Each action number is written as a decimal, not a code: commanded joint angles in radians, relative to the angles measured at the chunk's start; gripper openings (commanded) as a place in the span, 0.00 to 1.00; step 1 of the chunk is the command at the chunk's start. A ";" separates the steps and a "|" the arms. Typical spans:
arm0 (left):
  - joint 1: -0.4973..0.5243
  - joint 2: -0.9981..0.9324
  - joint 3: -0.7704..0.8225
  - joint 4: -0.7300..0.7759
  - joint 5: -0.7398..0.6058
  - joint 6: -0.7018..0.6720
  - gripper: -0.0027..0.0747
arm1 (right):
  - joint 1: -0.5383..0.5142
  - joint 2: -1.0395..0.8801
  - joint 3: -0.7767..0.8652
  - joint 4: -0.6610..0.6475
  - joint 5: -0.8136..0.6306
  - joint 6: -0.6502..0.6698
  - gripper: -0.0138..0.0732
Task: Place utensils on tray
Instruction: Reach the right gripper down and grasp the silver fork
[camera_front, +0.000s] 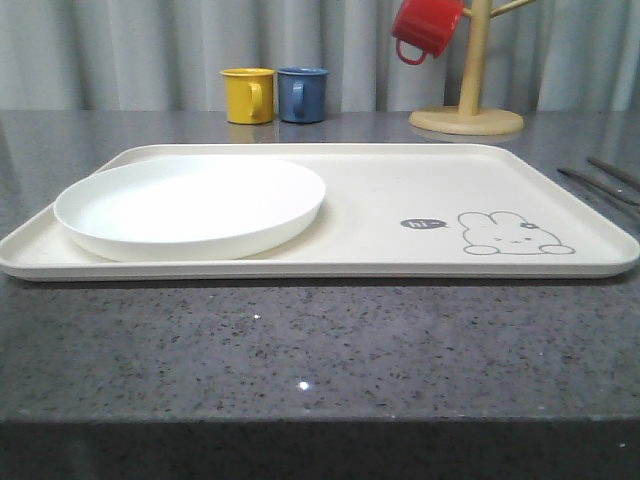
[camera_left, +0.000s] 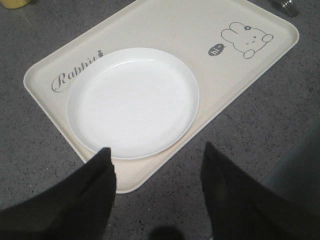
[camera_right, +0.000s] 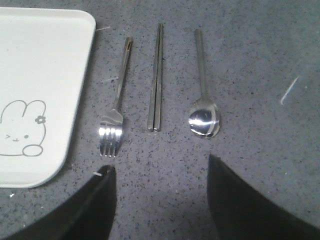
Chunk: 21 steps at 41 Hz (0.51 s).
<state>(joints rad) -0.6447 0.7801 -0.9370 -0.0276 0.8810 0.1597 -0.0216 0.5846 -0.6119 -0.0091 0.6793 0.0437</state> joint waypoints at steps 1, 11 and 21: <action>-0.009 -0.050 0.022 -0.005 -0.095 -0.019 0.52 | -0.006 0.007 -0.034 -0.015 -0.061 -0.011 0.66; -0.009 -0.075 0.055 -0.005 -0.106 -0.019 0.52 | -0.006 0.007 -0.034 -0.005 -0.074 -0.011 0.66; -0.009 -0.075 0.055 -0.005 -0.106 -0.019 0.52 | 0.033 0.052 -0.073 0.049 -0.028 -0.013 0.66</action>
<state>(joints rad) -0.6447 0.7081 -0.8579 -0.0276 0.8462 0.1495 -0.0114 0.5976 -0.6239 0.0306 0.6856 0.0437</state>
